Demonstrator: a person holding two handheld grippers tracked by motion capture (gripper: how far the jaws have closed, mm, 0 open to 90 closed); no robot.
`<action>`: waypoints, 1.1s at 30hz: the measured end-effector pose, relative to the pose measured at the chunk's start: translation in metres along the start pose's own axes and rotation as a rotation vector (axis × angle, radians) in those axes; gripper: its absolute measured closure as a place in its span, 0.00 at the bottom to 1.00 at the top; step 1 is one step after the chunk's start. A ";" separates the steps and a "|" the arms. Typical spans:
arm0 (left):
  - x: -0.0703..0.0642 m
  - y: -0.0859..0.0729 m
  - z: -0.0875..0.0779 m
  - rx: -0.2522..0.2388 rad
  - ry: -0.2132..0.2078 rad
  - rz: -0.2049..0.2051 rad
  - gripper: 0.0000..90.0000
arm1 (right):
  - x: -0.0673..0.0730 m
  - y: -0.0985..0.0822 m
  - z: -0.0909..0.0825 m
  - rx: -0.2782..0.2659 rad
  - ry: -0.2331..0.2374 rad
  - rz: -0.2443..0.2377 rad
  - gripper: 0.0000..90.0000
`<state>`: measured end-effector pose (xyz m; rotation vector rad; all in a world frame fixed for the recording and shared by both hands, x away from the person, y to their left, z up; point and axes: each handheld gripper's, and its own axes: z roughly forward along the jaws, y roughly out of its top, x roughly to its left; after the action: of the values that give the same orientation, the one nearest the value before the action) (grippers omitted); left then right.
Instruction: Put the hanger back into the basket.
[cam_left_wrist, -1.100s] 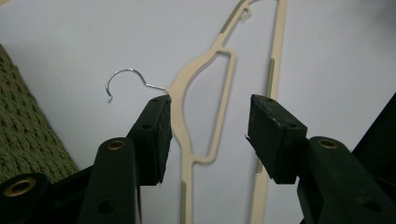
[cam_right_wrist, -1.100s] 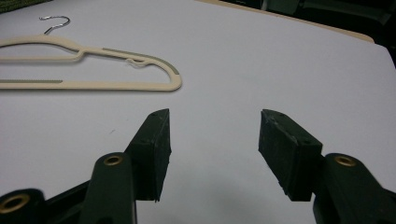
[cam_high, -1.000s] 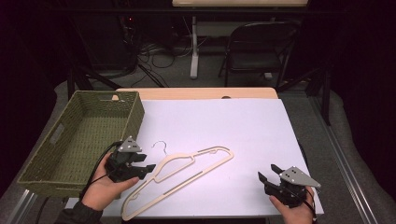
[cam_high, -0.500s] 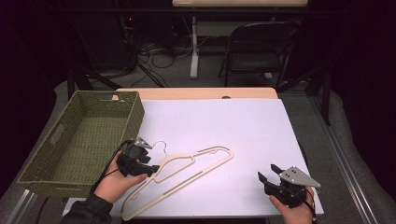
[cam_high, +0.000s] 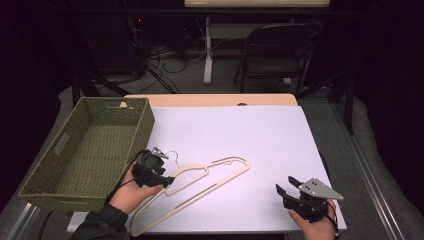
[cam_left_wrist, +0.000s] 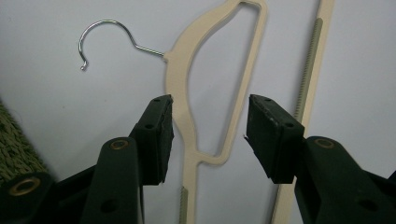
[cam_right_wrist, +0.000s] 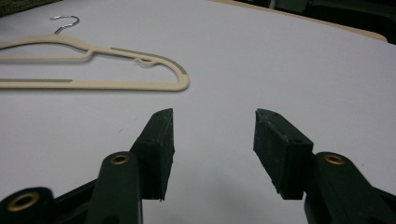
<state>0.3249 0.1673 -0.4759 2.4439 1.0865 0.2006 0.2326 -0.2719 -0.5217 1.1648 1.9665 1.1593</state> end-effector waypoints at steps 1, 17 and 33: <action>0.000 0.000 0.001 0.000 -0.001 -0.004 0.57 | 0.001 0.001 0.001 0.001 0.007 -0.003 0.55; 0.004 0.000 0.004 0.005 0.001 -0.007 0.57 | 0.033 0.055 0.029 0.188 0.286 -0.280 0.62; 0.004 -0.005 0.001 -0.034 0.003 -0.015 0.57 | 0.087 0.121 0.071 0.329 0.439 -0.586 0.56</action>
<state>0.3248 0.1731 -0.4799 2.4057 1.0941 0.2158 0.2969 -0.1373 -0.4503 0.4121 2.6626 0.8379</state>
